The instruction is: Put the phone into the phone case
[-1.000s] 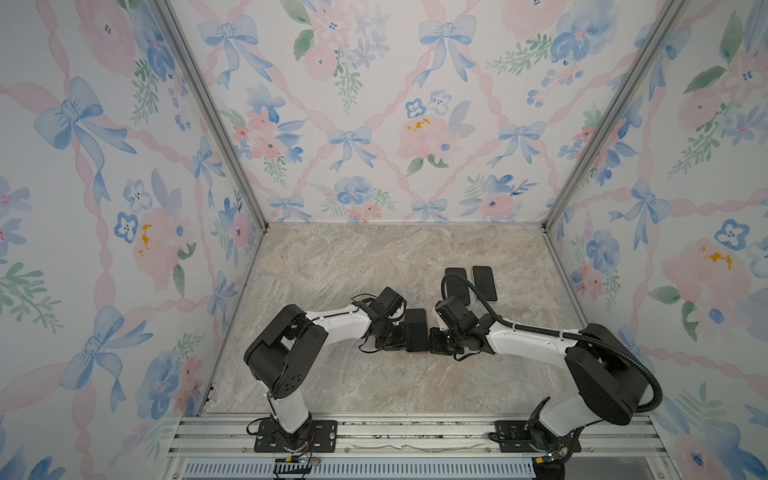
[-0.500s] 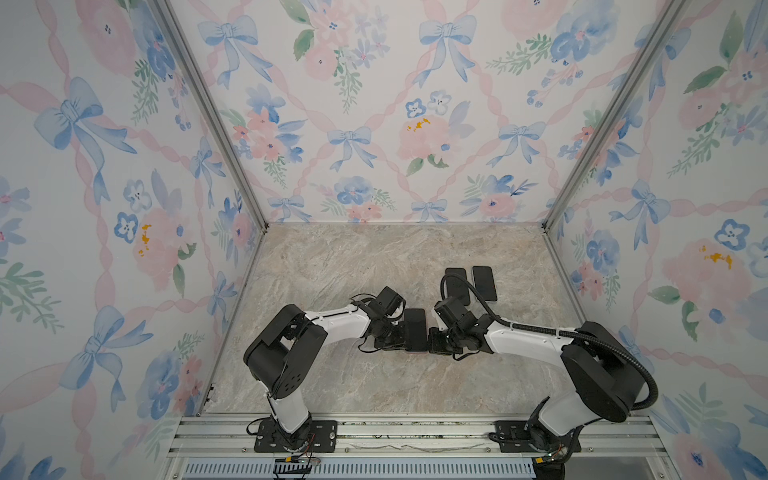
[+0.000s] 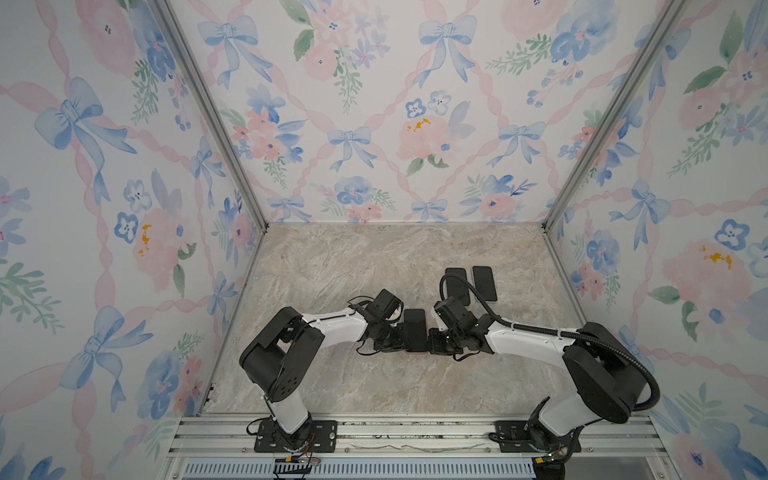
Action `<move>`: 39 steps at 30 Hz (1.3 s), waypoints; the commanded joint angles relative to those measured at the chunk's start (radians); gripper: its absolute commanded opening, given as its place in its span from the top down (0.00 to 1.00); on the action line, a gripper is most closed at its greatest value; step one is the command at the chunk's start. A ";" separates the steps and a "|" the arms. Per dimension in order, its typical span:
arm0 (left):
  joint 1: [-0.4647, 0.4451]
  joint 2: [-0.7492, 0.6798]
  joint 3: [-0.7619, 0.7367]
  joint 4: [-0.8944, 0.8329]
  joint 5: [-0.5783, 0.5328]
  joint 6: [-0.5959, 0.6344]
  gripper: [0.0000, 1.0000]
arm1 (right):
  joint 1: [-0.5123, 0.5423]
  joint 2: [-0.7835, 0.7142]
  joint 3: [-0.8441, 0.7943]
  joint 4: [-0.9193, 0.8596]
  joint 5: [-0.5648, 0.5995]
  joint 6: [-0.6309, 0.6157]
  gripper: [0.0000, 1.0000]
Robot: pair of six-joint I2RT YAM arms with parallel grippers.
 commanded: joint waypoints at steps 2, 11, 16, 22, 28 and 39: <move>0.014 -0.054 -0.031 0.003 0.027 0.007 0.70 | -0.015 -0.053 0.007 -0.059 0.018 -0.040 0.83; 0.013 -0.078 -0.041 -0.047 0.038 -0.036 0.72 | 0.014 -0.088 0.021 -0.131 0.107 0.051 0.79; 0.011 -0.078 -0.010 -0.110 0.012 -0.065 0.61 | 0.071 -0.091 0.090 -0.280 0.238 0.148 0.73; 0.010 -0.072 -0.013 -0.122 -0.002 -0.092 0.60 | 0.113 -0.061 0.140 -0.340 0.307 0.176 0.66; 0.007 -0.063 0.000 -0.124 -0.023 -0.096 0.68 | 0.143 0.021 0.214 -0.386 0.321 0.181 0.66; 0.007 -0.016 0.041 -0.123 -0.015 -0.082 0.72 | 0.130 0.058 0.197 -0.299 0.242 0.168 0.68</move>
